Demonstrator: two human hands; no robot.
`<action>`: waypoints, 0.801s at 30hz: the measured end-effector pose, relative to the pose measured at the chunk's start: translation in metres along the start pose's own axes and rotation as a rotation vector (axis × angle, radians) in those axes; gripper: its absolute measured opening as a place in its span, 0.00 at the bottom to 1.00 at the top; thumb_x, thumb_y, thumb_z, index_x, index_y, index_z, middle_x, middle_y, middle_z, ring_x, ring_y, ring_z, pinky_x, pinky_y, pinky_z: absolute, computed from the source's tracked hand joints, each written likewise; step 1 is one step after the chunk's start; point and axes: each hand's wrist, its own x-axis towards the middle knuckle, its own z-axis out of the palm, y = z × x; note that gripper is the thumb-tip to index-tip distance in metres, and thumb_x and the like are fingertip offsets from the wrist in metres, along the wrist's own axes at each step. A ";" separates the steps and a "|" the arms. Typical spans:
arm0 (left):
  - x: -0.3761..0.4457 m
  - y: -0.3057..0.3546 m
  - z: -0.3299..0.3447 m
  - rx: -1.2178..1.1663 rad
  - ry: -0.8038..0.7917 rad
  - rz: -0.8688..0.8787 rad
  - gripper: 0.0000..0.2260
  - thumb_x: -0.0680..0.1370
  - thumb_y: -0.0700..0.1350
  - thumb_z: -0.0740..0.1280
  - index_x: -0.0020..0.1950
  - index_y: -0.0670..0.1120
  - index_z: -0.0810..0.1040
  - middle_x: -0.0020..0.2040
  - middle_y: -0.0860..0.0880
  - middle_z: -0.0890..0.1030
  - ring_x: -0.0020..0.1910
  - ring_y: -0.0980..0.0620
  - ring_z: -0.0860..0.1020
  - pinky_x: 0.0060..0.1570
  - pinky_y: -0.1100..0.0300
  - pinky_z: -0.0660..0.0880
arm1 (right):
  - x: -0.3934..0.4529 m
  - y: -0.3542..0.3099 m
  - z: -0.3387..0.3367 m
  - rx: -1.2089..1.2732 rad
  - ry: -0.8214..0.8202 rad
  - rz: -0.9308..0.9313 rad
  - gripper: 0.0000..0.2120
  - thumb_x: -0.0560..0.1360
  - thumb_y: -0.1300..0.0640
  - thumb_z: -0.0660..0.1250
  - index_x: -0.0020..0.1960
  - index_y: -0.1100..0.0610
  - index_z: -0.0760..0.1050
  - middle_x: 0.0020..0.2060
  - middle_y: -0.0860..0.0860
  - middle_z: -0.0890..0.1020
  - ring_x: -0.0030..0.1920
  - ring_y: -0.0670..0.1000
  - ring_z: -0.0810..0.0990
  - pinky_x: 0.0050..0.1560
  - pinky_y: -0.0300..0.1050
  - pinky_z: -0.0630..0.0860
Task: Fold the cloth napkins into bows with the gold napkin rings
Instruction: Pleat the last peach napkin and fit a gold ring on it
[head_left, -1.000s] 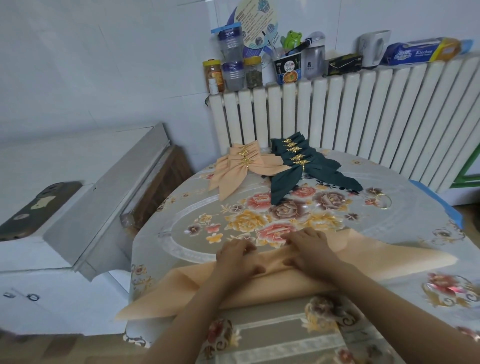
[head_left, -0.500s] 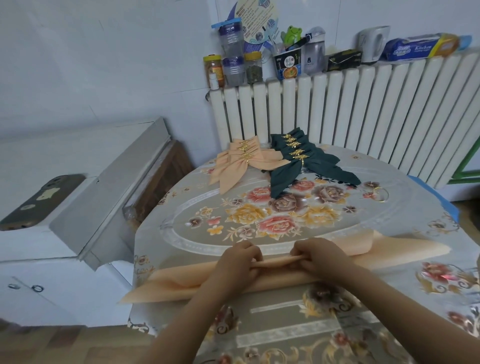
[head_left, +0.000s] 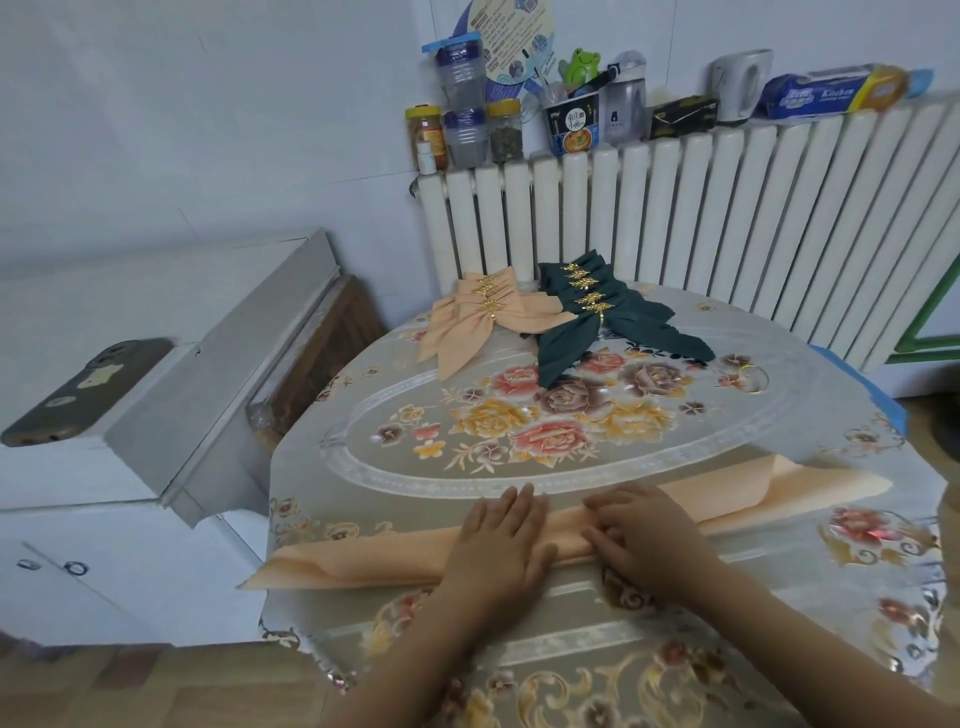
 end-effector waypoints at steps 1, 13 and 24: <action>0.001 0.000 0.000 0.010 -0.007 0.003 0.26 0.82 0.57 0.43 0.77 0.52 0.41 0.78 0.52 0.41 0.76 0.55 0.39 0.73 0.53 0.37 | 0.004 -0.004 0.001 0.040 0.027 0.001 0.15 0.73 0.48 0.61 0.47 0.55 0.83 0.52 0.48 0.82 0.53 0.49 0.77 0.58 0.42 0.71; -0.024 -0.044 -0.004 -0.211 0.180 -0.215 0.20 0.78 0.57 0.56 0.70 0.56 0.68 0.69 0.51 0.67 0.68 0.51 0.64 0.66 0.61 0.57 | 0.028 -0.053 0.024 0.506 -0.052 0.347 0.07 0.68 0.55 0.72 0.44 0.47 0.78 0.40 0.46 0.73 0.40 0.43 0.73 0.39 0.32 0.66; -0.017 -0.064 -0.038 -0.287 0.022 -0.357 0.21 0.64 0.64 0.73 0.44 0.52 0.72 0.43 0.54 0.77 0.44 0.54 0.75 0.42 0.59 0.73 | 0.033 -0.071 0.027 0.356 -0.185 0.301 0.16 0.69 0.45 0.72 0.57 0.40 0.78 0.44 0.45 0.67 0.47 0.46 0.71 0.50 0.35 0.65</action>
